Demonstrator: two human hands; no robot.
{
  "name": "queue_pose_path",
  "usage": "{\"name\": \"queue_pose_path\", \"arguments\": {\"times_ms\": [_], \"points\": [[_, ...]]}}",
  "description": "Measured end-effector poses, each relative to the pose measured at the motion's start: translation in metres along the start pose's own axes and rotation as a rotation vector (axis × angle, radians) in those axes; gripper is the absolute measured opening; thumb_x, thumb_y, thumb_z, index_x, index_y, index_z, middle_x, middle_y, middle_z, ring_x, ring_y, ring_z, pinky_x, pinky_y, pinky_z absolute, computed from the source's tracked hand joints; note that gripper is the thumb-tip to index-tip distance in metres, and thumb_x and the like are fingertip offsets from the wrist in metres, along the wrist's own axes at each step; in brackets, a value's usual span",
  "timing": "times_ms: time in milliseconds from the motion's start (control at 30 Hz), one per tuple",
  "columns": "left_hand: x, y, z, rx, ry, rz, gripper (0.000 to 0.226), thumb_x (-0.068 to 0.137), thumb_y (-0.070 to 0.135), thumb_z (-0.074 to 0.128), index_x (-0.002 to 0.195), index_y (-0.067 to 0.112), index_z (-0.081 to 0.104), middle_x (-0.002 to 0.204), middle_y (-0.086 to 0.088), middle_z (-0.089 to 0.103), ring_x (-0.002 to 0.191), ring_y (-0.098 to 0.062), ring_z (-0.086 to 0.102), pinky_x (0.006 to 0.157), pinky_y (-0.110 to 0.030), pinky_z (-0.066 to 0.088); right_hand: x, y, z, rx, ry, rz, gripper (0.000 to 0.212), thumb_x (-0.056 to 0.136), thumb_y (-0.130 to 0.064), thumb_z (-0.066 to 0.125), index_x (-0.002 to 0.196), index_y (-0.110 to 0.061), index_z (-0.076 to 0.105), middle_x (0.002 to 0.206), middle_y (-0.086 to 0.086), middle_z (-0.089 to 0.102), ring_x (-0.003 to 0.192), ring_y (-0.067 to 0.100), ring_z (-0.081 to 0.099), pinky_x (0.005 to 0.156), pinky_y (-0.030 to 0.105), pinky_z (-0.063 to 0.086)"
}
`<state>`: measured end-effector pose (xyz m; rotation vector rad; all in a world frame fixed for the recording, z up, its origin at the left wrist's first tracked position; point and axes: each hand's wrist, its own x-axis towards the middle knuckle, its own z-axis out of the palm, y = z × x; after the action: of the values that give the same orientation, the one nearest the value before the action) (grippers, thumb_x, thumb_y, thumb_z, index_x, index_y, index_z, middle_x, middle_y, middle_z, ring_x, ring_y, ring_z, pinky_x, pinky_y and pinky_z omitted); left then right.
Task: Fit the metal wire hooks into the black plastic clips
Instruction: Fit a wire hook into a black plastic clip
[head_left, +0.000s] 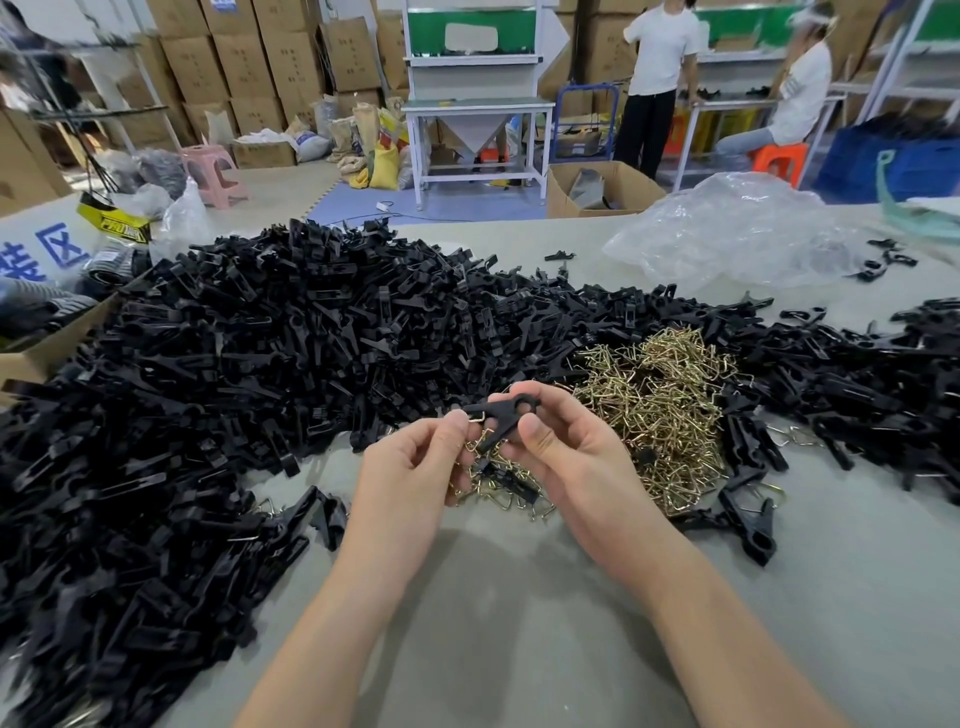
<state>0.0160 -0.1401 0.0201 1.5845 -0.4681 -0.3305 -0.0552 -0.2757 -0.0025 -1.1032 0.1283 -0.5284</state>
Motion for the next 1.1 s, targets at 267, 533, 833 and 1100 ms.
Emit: {"name": "queue_pose_path", "arguments": {"times_ms": [267, 533, 833, 1100], "points": [[-0.002, -0.002, 0.003, -0.122, -0.019, -0.046, 0.03, 0.099, 0.033, 0.059, 0.077, 0.025, 0.079, 0.064, 0.007, 0.064, 0.057, -0.006, 0.057, 0.053, -0.016, 0.048, 0.001, 0.003, -0.001, 0.043, -0.032, 0.028, 0.029, 0.086, -0.016, 0.064, 0.114, -0.013, 0.066, 0.101, 0.007, 0.075, 0.098, 0.016, 0.072, 0.083, 0.021, 0.056], [-0.006, 0.001, 0.015, -0.479, -0.106, -0.183, 0.03, 0.086, 0.043, 0.062, 0.073, 0.022, 0.078, 0.064, 0.002, 0.057, 0.054, -0.01, 0.053, 0.051, -0.022, 0.046, 0.0, 0.006, -0.004, 0.046, -0.003, 0.02, 0.021, 0.09, -0.017, 0.064, 0.108, -0.021, 0.073, 0.1, 0.005, 0.075, 0.097, 0.015, 0.072, 0.085, 0.021, 0.055], [-0.007, 0.0, 0.017, -0.546, -0.078, -0.222, 0.028, 0.085, 0.042, 0.063, 0.075, 0.018, 0.073, 0.061, 0.003, 0.053, 0.052, -0.008, 0.049, 0.048, -0.02, 0.044, -0.001, 0.008, -0.001, 0.034, -0.014, 0.027, 0.02, 0.091, -0.017, 0.063, 0.106, -0.023, 0.074, 0.111, 0.016, 0.072, 0.106, 0.023, 0.07, 0.089, 0.025, 0.055], [-0.009, 0.002, 0.018, -0.604, -0.264, -0.217, 0.024, 0.084, 0.028, 0.063, 0.092, 0.007, 0.071, 0.08, -0.004, 0.067, 0.063, -0.01, 0.06, 0.054, -0.022, 0.052, -0.002, 0.004, -0.006, 0.007, -0.054, 0.058, 0.029, 0.094, -0.021, 0.061, 0.121, -0.012, 0.067, 0.11, 0.013, 0.074, 0.099, 0.022, 0.071, 0.087, 0.026, 0.056]]}}
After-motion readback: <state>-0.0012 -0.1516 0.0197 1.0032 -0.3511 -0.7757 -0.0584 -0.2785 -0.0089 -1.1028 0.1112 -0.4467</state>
